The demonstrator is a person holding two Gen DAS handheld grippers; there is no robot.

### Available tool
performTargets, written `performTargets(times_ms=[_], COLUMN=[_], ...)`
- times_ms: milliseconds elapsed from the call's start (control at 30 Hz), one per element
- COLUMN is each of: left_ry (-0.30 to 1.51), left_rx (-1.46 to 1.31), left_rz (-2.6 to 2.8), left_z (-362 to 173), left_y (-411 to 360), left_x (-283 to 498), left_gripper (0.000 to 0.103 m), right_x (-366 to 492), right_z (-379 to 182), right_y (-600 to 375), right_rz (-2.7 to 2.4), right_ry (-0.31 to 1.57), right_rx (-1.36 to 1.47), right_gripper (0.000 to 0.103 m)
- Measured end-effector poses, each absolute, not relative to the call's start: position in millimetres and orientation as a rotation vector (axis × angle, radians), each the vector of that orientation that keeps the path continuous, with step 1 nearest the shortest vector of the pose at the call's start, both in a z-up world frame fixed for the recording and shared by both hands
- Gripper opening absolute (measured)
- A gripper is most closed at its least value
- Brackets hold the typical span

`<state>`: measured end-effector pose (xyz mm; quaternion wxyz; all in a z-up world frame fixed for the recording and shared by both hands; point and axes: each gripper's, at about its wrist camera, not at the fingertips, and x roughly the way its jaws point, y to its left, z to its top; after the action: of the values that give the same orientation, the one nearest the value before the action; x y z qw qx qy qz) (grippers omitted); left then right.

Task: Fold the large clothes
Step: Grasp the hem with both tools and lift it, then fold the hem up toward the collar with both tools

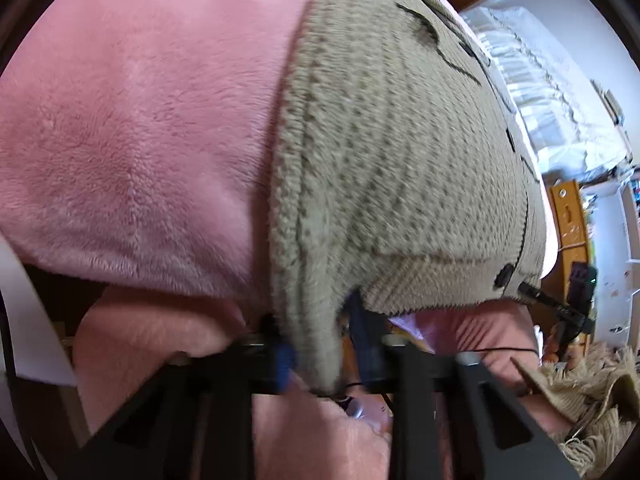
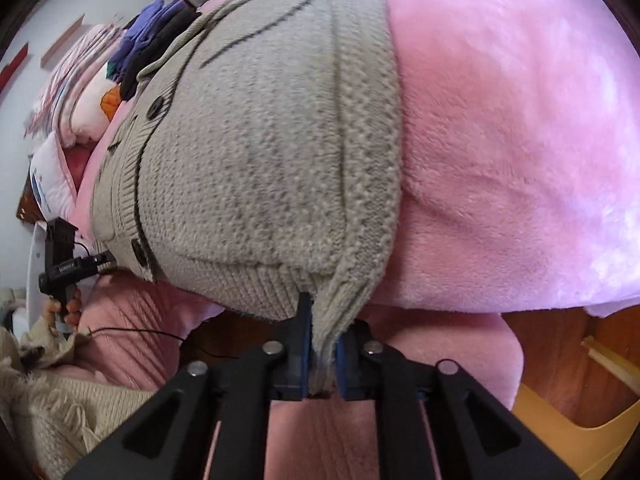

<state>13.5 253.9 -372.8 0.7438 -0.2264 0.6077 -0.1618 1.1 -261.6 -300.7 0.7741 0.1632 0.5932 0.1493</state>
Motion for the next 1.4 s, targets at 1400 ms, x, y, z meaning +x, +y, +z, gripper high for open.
performTargets(times_ms=[1400], left_ry=[0.735], left_rx=[-0.668], left_rz=[-0.211], left_z=[-125], left_y=[249], left_x=[345], left_gripper=[0.007], right_x=[301], right_z=[-70], right_y=[-299], right_rz=[0.217], right_ry=[0.624], right_rx=[0.409], right_gripper=[0.006])
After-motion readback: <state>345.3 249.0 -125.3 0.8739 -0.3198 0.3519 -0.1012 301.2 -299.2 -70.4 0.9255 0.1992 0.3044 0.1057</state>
